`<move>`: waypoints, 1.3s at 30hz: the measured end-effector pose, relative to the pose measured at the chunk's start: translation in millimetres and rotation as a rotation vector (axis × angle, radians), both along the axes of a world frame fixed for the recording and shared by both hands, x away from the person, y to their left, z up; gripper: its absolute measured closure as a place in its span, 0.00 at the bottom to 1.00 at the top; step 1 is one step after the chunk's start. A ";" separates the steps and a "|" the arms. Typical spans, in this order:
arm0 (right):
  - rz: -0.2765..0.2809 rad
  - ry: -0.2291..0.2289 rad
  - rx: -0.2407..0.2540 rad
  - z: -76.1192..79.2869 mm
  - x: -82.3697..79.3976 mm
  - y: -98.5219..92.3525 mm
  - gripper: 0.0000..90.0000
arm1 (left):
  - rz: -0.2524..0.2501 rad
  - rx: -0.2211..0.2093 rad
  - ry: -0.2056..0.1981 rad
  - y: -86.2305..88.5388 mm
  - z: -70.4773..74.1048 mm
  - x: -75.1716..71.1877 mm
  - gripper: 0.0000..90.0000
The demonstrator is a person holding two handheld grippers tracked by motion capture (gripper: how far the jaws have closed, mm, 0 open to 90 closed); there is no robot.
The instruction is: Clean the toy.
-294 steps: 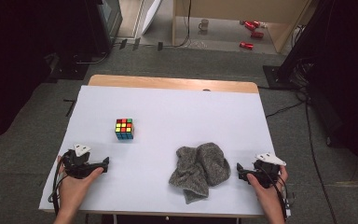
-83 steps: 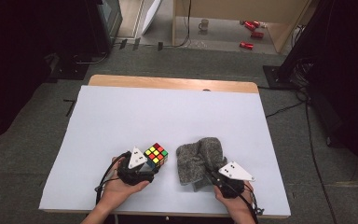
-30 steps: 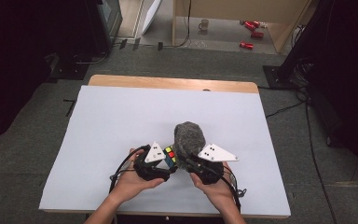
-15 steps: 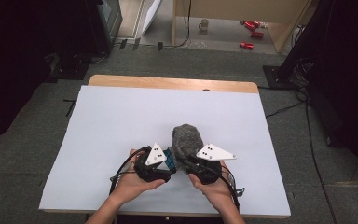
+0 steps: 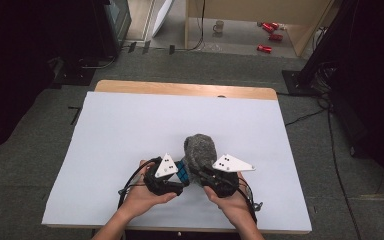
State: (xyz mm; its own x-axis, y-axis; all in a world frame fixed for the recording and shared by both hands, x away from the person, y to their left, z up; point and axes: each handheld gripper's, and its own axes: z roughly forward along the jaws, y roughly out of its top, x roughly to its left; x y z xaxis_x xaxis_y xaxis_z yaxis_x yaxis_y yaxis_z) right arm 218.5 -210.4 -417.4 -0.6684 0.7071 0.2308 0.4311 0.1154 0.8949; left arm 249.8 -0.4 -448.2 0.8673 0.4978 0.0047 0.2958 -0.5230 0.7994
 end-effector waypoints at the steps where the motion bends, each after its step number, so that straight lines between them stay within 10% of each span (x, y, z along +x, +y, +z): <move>1: -0.003 0.008 0.013 -0.4 1.2 -2.6 0.92 | -0.002 -0.002 -0.004 0.2 0.6 -0.7 0.39; 32: -0.067 0.045 0.074 -5.3 9.8 -28.1 0.92 | -0.053 -0.073 -0.038 11.7 12.8 -4.4 0.39; 39: -0.018 0.030 0.071 2.0 3.8 -18.1 0.92 | -0.091 -0.030 -0.042 0.5 8.2 -11.1 0.39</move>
State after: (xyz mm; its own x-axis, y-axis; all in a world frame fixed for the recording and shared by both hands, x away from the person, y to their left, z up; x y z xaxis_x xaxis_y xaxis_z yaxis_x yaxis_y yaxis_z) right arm 222.3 -228.5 -415.4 -0.6476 0.7003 0.3003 0.4591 0.0440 0.8873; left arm 238.6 0.1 -440.1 0.9083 0.4173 0.0289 0.2136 -0.5221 0.8257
